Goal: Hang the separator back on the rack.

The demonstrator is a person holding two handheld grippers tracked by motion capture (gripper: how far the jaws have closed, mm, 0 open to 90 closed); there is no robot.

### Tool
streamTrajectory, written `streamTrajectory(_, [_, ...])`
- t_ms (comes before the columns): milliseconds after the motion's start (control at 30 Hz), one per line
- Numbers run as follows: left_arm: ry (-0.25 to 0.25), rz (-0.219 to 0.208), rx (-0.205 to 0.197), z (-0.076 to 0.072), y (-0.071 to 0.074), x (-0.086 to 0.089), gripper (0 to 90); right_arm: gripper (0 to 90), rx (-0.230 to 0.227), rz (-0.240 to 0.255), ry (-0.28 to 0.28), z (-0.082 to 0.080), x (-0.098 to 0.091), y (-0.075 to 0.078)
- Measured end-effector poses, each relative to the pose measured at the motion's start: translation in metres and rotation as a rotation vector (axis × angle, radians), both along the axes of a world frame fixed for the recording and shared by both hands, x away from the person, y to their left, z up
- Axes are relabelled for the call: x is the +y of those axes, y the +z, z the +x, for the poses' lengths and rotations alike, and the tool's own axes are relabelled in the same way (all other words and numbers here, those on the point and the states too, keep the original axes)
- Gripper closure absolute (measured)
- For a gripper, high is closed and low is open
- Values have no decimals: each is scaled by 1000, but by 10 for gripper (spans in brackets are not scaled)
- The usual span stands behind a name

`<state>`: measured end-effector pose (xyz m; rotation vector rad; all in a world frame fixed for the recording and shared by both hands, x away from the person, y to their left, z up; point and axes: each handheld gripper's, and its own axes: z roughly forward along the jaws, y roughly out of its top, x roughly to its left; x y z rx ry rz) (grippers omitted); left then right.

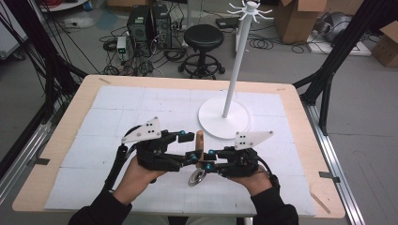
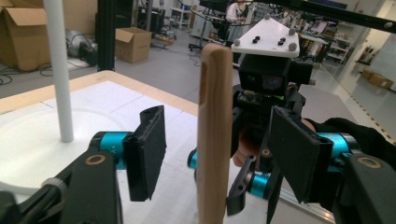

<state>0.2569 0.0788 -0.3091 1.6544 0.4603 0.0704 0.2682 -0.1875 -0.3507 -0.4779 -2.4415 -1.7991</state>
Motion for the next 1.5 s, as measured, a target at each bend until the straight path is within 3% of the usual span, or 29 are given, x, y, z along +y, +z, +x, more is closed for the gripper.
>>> streamTrajectory(267, [27, 4, 21, 4, 2, -4, 550, 704, 0, -8, 10, 0, 6, 1])
streamTrajectory(500, [29, -4, 2, 3, 4, -2, 725, 704, -6, -12, 9, 0, 9, 0])
streamTrajectory(600, [21, 6, -8, 2, 5, -1, 731, 703, -12, -9, 14, 0, 10, 0])
streamTrajectory(733, [-15, -19, -8, 2, 6, 3, 736, 698, -7, 3, 31, -2, 12, 1])
streamTrajectory(767, [-29, -32, 0, 2, 7, 4, 737, 672, -15, 14, 39, -2, 12, 1])
streamTrajectory(833, [-54, -51, 1, 2, 9, 8, 737, 441, -31, 34, 65, -3, 13, 2])
streamTrajectory(867, [-65, -51, -4, 2, 10, 9, 738, 378, -31, 34, 58, -3, 14, 1])
streamTrajectory(967, [-109, -43, -24, 0, 12, 12, 738, 286, -23, 51, 75, -2, 16, 0])
streamTrajectory(1067, [-153, -56, -33, 0, 13, 15, 738, 293, -26, 107, 126, 0, 17, 0])
streamTrajectory(1200, [-193, -75, -33, 0, 14, 17, 738, 315, 13, 143, 163, 0, 23, -3])
streamTrajectory(1333, [-221, -96, -31, -1, 14, 17, 737, 527, -24, 184, 215, -1, 27, -2])
streamTrajectory(1433, [-251, -113, -36, -2, 14, 17, 737, 598, -42, 231, 236, 0, 26, -1])
streamTrajectory(1500, [-260, -118, -40, -2, 14, 17, 737, 631, -44, 231, 255, -1, 27, -1])
